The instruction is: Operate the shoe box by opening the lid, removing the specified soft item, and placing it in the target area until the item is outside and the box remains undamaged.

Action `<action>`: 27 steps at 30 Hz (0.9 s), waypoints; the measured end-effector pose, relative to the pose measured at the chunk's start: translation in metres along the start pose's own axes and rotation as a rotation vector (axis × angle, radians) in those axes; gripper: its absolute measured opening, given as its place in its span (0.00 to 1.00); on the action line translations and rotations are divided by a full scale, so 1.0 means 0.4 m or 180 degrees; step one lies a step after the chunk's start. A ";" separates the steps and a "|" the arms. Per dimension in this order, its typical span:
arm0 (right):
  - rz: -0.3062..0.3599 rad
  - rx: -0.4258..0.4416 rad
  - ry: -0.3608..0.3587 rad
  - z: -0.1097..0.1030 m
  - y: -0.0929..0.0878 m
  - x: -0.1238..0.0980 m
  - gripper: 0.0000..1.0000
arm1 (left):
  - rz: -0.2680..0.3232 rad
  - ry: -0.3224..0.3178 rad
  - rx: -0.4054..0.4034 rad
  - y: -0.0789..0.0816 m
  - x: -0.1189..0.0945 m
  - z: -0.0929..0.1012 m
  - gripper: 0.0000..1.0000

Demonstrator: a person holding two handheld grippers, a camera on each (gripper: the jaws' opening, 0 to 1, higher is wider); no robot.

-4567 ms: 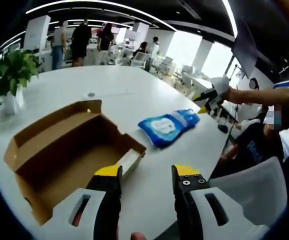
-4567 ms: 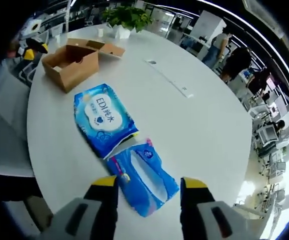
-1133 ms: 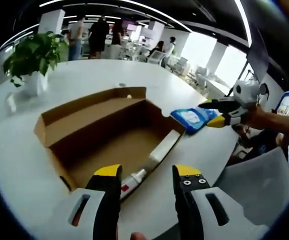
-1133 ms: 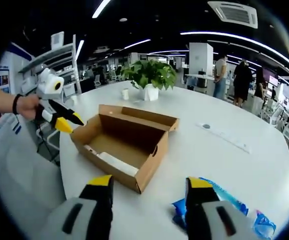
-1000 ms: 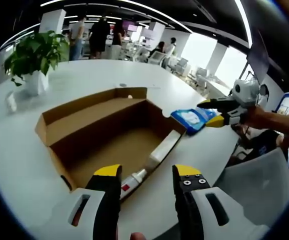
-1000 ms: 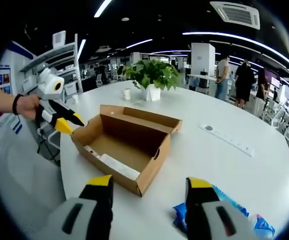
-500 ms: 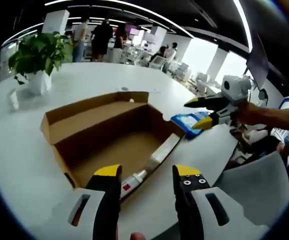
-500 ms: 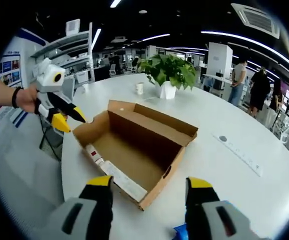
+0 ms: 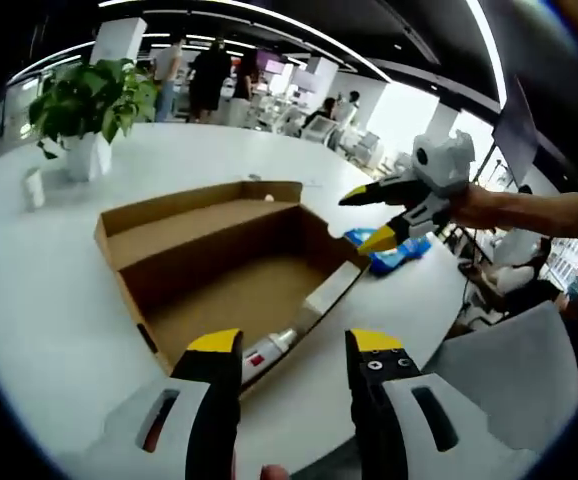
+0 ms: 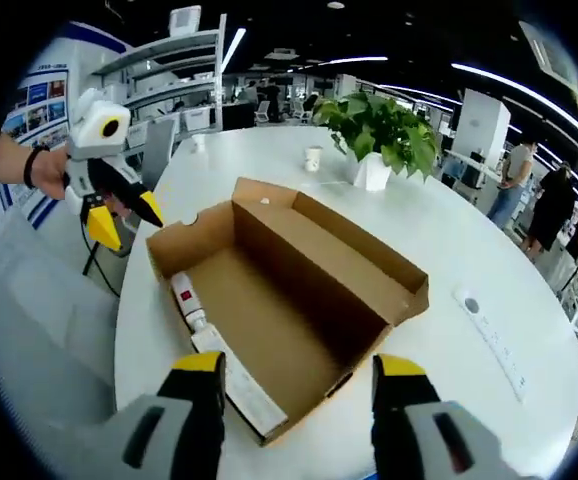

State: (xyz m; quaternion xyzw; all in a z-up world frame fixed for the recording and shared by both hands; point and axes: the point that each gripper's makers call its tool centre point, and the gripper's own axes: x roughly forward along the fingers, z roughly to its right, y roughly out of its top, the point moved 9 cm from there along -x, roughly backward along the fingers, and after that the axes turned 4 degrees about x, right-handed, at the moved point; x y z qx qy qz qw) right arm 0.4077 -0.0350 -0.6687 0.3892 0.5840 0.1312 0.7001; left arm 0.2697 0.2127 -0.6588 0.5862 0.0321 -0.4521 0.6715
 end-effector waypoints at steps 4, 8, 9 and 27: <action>-0.0124 -0.0197 0.0097 0.005 0.015 0.025 0.58 | 0.0028 0.0014 -0.0029 0.000 -0.007 -0.009 0.42; -0.0252 -0.0382 0.0257 0.005 0.022 0.048 0.59 | 0.0043 0.0016 -0.0044 -0.002 -0.011 -0.013 0.42; -0.0286 -0.0413 0.0277 0.006 0.021 0.053 0.59 | 0.0044 0.0015 -0.0046 -0.003 -0.012 -0.013 0.42; -0.0828 -0.0707 0.0812 0.012 0.001 0.151 0.64 | 0.0040 -0.0011 -0.0088 -0.018 -0.010 -0.015 0.42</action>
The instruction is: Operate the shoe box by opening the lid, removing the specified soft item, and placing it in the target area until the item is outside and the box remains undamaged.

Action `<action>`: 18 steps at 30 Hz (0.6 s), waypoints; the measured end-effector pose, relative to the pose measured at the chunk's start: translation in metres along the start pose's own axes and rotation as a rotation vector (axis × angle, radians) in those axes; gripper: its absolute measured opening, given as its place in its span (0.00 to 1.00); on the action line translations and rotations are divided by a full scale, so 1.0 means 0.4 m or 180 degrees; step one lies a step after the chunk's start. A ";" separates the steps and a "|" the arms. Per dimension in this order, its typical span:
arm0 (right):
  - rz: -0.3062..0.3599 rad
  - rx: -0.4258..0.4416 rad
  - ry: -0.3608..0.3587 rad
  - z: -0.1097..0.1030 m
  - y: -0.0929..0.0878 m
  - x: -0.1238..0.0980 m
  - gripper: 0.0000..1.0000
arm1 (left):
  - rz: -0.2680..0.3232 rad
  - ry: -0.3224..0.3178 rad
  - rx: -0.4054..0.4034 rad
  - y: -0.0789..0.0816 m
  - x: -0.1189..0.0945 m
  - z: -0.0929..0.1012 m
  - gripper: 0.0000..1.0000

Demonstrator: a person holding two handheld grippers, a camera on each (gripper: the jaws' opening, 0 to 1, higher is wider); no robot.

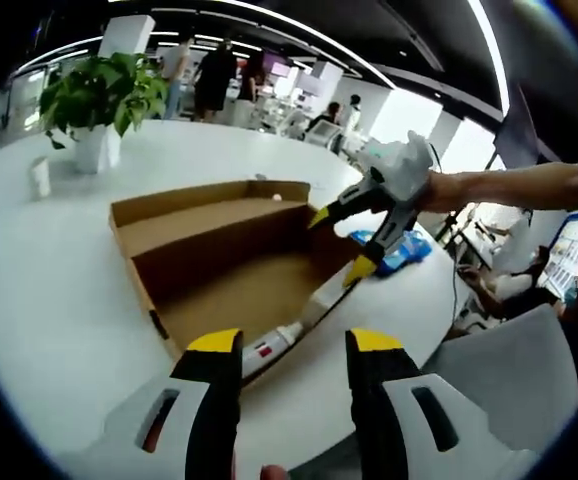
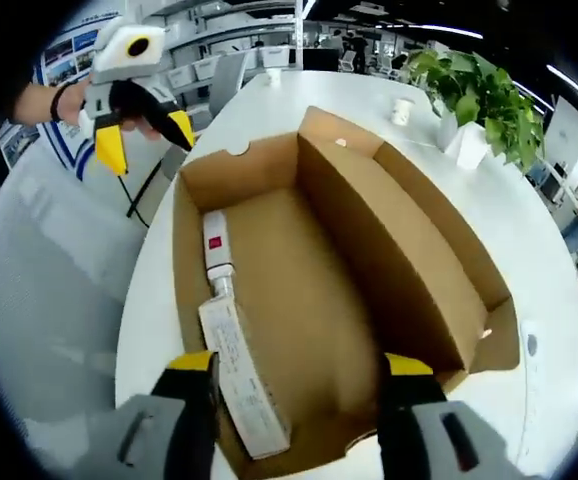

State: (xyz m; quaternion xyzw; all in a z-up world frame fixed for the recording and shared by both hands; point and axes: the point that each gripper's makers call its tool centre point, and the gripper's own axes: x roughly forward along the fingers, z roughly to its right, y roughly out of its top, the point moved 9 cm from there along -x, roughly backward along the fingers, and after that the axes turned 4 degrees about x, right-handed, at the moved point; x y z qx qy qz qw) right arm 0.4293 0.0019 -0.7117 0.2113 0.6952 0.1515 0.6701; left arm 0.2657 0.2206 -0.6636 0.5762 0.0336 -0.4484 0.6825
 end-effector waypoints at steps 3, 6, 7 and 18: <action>-0.0050 -0.0058 -0.0008 -0.002 0.003 0.002 0.63 | -0.0010 -0.0007 0.0006 -0.002 0.000 -0.001 0.42; -0.0072 -0.0091 -0.0032 -0.007 0.005 0.001 0.62 | -0.0005 -0.0004 0.0000 -0.001 -0.001 -0.002 0.42; -0.0074 -0.0090 -0.0045 -0.009 0.006 0.000 0.62 | -0.0002 -0.0003 0.0004 0.000 -0.002 -0.002 0.42; -0.0106 -0.0054 -0.0299 0.011 0.001 -0.013 0.61 | 0.0016 0.0001 0.0026 0.002 -0.010 0.006 0.41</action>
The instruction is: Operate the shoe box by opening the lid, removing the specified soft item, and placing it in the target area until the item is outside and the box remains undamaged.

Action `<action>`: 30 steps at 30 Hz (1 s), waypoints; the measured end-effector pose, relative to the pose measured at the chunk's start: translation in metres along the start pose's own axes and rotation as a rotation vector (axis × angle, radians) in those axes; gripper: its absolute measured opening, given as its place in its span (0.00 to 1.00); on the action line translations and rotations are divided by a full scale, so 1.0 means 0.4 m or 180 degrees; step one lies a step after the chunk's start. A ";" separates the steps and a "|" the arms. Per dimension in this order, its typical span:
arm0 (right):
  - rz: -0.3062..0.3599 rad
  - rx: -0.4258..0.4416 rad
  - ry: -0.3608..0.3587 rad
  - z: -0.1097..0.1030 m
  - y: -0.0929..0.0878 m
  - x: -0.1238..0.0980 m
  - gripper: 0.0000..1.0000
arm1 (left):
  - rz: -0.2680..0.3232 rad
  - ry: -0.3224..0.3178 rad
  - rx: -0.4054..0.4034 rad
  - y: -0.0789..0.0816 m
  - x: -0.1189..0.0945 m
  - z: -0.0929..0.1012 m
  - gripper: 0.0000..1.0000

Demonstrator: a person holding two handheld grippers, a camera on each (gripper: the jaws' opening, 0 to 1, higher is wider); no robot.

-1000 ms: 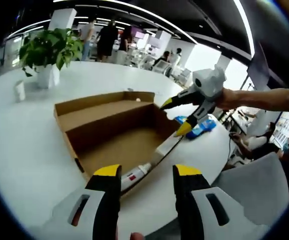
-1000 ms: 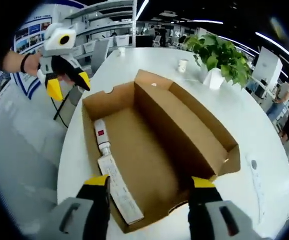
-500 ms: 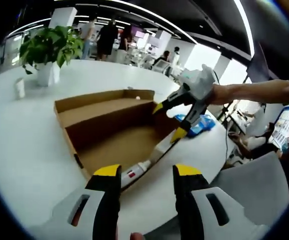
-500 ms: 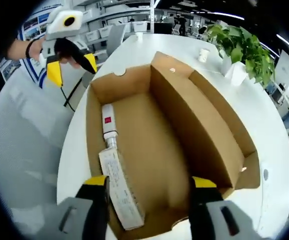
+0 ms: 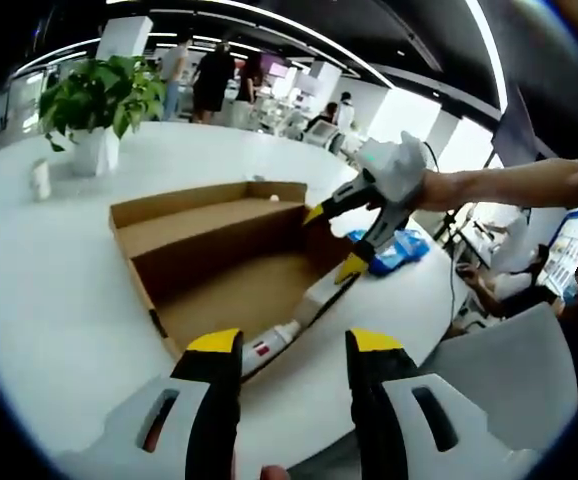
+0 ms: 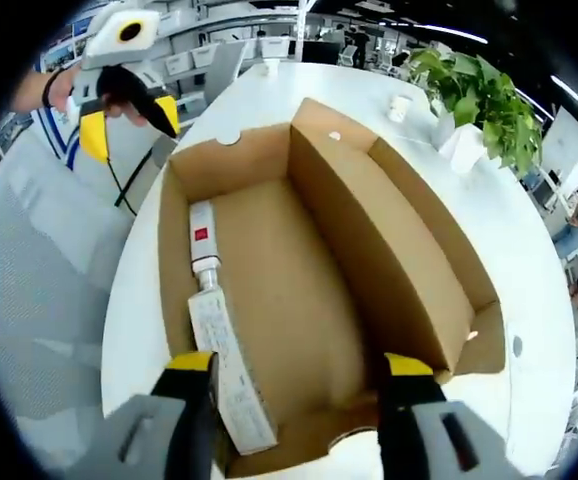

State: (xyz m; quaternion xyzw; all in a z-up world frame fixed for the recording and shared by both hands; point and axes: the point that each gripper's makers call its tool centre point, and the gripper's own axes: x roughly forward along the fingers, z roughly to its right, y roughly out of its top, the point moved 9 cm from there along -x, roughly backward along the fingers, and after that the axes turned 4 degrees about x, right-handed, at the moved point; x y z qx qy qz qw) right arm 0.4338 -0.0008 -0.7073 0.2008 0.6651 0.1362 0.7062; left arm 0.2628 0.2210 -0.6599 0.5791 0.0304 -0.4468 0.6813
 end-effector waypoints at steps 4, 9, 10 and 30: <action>-0.0050 0.0009 -0.0015 0.005 -0.010 -0.005 0.60 | 0.0005 0.0006 -0.0017 -0.005 -0.005 0.003 0.41; -0.0012 0.0005 0.0064 0.000 -0.010 -0.004 0.62 | 0.0006 0.0003 -0.0017 -0.009 -0.007 0.005 0.42; -0.0010 0.0003 0.0088 -0.001 -0.010 -0.001 0.62 | 0.0005 0.0001 -0.0019 -0.010 -0.007 0.005 0.42; 0.0066 -0.0085 0.0302 -0.046 0.015 -0.005 0.62 | 0.0004 -0.0007 -0.0022 -0.004 0.001 -0.001 0.41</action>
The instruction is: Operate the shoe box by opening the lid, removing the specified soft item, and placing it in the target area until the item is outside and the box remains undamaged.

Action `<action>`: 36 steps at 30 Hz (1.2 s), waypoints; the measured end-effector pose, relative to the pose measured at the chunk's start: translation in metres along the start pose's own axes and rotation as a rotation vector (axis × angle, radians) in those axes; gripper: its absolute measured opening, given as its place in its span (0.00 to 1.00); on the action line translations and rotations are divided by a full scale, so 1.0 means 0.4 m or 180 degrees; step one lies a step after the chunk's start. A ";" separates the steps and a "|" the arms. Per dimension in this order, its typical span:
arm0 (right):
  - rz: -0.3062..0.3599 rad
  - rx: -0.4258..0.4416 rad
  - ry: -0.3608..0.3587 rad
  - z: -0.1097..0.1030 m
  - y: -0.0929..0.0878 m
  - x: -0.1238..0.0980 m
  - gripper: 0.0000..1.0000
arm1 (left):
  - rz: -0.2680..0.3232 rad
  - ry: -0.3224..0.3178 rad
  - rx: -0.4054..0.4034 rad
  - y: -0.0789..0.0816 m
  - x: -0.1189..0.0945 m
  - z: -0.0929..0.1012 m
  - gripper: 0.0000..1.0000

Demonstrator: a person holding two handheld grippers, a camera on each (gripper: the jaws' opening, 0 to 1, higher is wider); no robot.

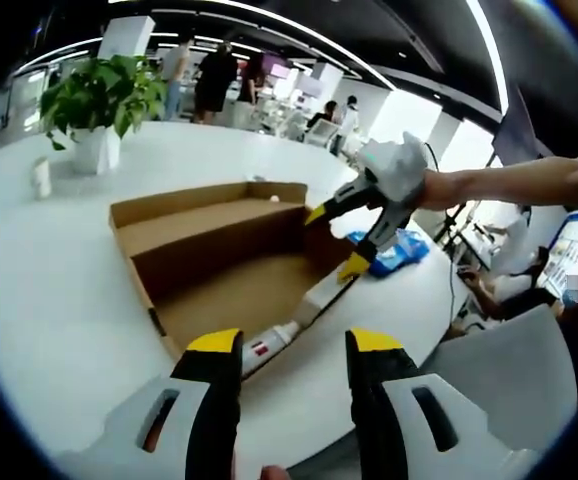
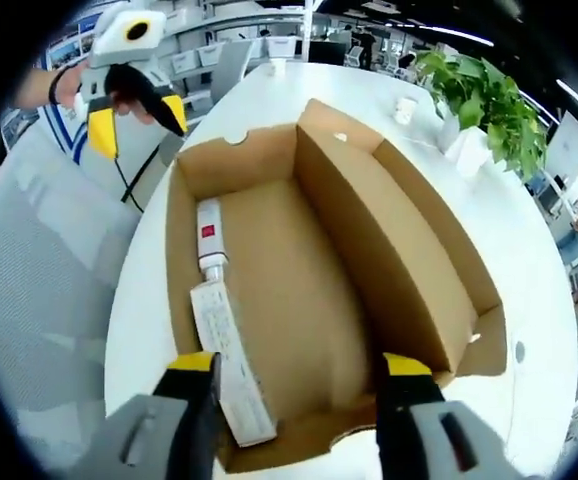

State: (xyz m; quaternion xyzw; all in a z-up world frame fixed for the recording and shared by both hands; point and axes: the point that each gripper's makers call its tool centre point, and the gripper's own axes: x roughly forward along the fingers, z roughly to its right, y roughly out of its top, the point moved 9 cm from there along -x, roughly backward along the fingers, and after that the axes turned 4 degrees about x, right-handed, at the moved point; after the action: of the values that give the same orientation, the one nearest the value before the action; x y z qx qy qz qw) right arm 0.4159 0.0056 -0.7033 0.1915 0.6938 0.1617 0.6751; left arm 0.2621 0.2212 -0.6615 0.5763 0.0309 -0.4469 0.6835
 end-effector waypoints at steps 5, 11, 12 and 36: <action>-0.0029 -0.0094 0.0057 0.000 0.010 0.016 0.59 | -0.0010 -0.0011 0.0003 0.000 0.002 0.003 0.42; 0.0003 0.0046 -0.0032 0.025 -0.004 0.014 0.62 | 0.0005 0.0001 -0.0013 0.002 -0.004 0.002 0.42; 0.0013 0.0074 -0.0058 0.029 -0.008 0.012 0.62 | 0.0003 0.0002 -0.0011 0.001 -0.004 0.002 0.42; -0.0291 -0.0481 -0.0075 0.013 0.005 0.053 0.54 | -0.0013 0.0000 0.0008 0.003 -0.005 0.010 0.42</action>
State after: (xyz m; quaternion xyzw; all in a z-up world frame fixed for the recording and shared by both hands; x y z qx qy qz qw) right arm 0.4209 0.0174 -0.7209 0.1100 0.6797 0.1804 0.7024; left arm 0.2598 0.2188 -0.6581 0.5771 0.0315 -0.4483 0.6819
